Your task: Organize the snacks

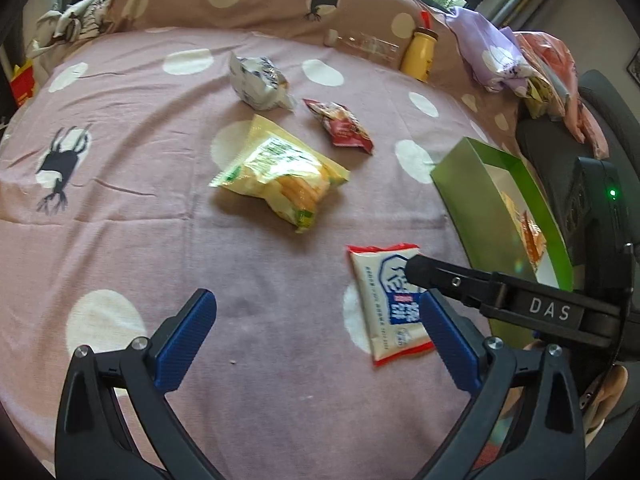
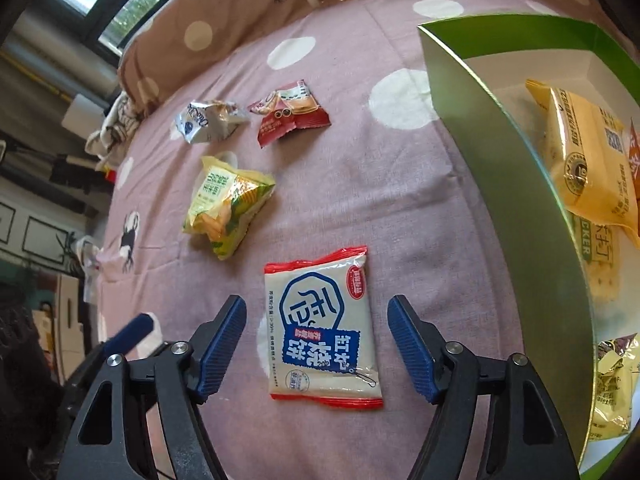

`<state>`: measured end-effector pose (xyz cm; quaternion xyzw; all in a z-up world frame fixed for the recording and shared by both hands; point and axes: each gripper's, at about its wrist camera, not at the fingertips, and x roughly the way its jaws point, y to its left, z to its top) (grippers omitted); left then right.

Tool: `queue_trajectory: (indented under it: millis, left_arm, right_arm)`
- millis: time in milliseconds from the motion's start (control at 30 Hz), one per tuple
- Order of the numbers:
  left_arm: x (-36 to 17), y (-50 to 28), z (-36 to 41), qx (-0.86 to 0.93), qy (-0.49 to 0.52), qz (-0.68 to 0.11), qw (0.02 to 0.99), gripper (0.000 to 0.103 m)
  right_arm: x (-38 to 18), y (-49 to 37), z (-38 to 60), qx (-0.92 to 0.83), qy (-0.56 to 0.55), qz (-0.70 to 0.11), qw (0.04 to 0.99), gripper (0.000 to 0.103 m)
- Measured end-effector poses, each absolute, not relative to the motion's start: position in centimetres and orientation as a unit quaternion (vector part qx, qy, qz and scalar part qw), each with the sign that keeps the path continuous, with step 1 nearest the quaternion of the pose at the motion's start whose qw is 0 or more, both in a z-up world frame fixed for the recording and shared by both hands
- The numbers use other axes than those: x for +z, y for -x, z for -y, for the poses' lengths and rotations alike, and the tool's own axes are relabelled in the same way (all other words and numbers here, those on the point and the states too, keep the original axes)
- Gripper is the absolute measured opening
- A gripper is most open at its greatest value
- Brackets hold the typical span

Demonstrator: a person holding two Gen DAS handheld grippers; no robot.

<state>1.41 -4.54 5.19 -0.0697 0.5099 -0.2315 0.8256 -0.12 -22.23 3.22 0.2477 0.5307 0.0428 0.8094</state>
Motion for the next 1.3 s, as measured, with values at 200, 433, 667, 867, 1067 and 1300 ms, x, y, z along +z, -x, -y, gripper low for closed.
queue_trajectory:
  millis: [200, 433, 667, 867, 1067, 1300]
  left_arm:
    - [4.5, -1.0, 7.3, -0.249, 0.055, -0.520, 0.815, 0.092]
    - [3.0, -1.0, 9.9, -0.284, 0.054, -0.540, 0.791, 0.074]
    - [2.3, -0.8, 11.4, -0.280, 0.038, -0.535, 0.796, 0.041]
    - [3.6, -0.2, 11.5, -0.280, 0.028, -0.506, 0.816, 0.040]
    - [6.3, 0.9, 11.3, -0.297, 0.039, -0.455, 0.839, 0.040]
    - [9.6, 2.5, 13.2, -0.314, 0.020, -0.393, 0.864, 0.039]
  right_arm:
    - [2.4, 0.2, 23.2, 0.043, -0.269, -0.536, 0.799, 0.074]
    - [1.6, -0.2, 22.9, 0.076, -0.288, -0.539, 0.787, 0.074]
    - [1.6, -0.1, 22.3, 0.077, -0.279, -0.537, 0.792, 0.071]
    - [2.9, 0.5, 22.4, 0.073, -0.269, -0.520, 0.807, 0.068]
    - [5.7, 2.1, 22.9, 0.079, -0.266, -0.474, 0.836, 0.068]
    - [9.0, 3.9, 24.0, 0.055, -0.258, -0.418, 0.869, 0.068]
